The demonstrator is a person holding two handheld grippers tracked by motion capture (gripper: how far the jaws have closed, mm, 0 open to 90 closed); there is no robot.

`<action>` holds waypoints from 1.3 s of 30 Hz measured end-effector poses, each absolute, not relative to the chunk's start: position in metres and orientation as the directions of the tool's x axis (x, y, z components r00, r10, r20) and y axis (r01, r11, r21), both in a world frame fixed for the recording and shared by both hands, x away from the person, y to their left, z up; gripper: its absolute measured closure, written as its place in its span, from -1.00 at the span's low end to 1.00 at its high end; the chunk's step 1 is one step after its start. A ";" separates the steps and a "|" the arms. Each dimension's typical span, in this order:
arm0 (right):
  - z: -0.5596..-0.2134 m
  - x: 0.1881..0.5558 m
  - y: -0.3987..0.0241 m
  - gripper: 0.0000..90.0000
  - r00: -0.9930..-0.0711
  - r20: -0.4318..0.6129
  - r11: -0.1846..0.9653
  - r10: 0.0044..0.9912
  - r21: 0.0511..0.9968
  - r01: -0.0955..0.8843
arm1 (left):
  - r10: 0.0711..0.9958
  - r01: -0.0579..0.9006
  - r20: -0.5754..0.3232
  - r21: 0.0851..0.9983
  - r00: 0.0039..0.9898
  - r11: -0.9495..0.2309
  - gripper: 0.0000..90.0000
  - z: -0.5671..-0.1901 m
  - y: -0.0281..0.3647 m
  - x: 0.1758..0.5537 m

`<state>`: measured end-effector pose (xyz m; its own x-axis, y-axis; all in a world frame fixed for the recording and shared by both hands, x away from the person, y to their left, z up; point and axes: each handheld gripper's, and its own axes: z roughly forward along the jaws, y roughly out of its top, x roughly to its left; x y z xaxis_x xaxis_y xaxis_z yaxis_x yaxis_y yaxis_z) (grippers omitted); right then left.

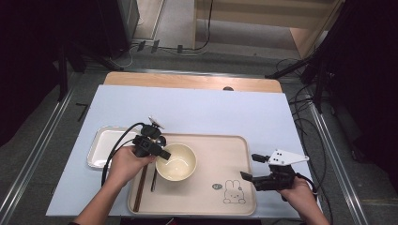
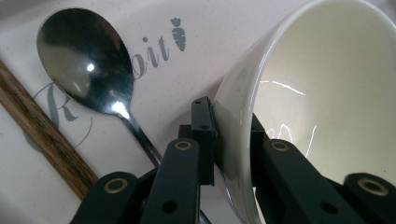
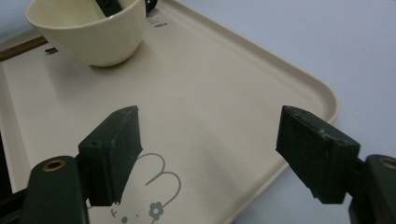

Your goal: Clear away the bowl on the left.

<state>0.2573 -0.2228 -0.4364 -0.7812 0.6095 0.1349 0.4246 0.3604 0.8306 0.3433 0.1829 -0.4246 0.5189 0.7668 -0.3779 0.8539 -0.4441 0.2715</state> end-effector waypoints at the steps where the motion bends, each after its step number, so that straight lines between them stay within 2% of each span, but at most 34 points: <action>1: -0.436 0.257 -0.223 -0.51 -0.781 0.134 0.361 0.610 0.831 0.424 | 0.766 0.854 -0.380 0.276 0.519 -0.441 0.83 -0.425 0.183 0.343; 18: -0.436 0.257 -0.223 -0.51 -0.782 0.134 0.362 0.609 0.830 0.424 | 0.757 0.851 -0.390 0.281 0.524 -0.443 0.79 -0.427 0.185 0.342; 27: -0.436 0.257 -0.222 -0.51 -0.782 0.136 0.362 0.608 0.829 0.426 | 0.749 0.846 -0.396 0.302 0.531 -0.440 0.41 -0.416 0.192 0.341; 35: -0.436 0.257 -0.222 -0.51 -0.783 0.135 0.362 0.607 0.830 0.424 | 0.767 0.855 -0.396 0.352 0.505 -0.382 0.07 -0.395 0.219 0.340; 39: -0.436 0.257 -0.222 -0.51 -0.784 0.137 0.362 0.606 0.830 0.425 | 0.765 0.866 -0.424 0.360 0.484 -0.348 -0.02 -0.388 0.237 0.342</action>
<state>0.2573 -0.2219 -0.4361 -0.7839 0.6056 0.1370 0.4245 0.3618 0.8300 0.3416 0.2367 -0.3881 0.4843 0.7653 -0.4240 0.8655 -0.3482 0.3600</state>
